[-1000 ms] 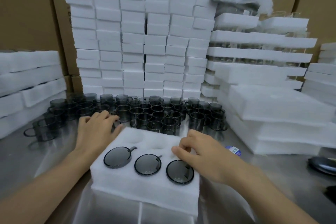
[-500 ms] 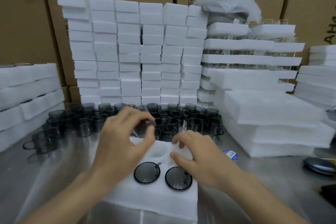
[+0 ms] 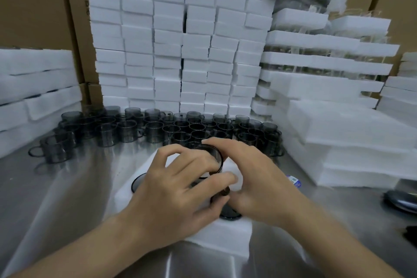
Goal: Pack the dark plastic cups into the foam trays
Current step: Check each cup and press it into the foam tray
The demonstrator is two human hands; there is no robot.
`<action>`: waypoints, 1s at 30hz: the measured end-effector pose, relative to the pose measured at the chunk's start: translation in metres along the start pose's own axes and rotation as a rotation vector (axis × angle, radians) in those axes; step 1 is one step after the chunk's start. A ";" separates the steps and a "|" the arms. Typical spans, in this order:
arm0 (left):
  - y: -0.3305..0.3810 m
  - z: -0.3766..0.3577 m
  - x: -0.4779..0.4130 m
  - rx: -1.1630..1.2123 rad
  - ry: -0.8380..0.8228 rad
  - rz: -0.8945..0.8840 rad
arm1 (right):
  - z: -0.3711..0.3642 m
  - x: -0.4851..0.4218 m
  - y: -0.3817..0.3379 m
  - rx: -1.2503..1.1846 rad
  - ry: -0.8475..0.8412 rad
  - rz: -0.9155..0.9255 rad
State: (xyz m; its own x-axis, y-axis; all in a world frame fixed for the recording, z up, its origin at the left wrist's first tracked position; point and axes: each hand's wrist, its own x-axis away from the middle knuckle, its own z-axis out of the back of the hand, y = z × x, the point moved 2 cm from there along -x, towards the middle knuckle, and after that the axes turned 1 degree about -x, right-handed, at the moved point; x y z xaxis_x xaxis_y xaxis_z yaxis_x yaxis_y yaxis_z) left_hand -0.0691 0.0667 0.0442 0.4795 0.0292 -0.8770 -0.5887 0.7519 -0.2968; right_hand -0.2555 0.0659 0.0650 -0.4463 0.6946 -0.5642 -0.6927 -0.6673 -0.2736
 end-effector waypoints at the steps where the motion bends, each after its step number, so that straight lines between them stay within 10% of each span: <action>1: -0.001 0.000 0.000 0.010 -0.004 0.004 | -0.001 0.000 -0.001 -0.043 -0.011 -0.003; 16: -0.027 0.008 -0.002 0.571 -0.153 0.432 | 0.001 0.002 -0.003 0.033 0.237 -0.013; 30: -0.043 0.000 -0.001 0.860 -0.209 0.669 | -0.001 0.004 -0.005 0.049 0.141 -0.077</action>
State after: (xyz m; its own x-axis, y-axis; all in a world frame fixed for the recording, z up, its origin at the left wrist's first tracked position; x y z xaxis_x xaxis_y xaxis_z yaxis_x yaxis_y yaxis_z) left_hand -0.0445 0.0347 0.0577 0.3819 0.6495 -0.6575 -0.1604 0.7472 0.6449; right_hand -0.2536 0.0716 0.0637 -0.3093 0.6965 -0.6475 -0.7502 -0.5971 -0.2840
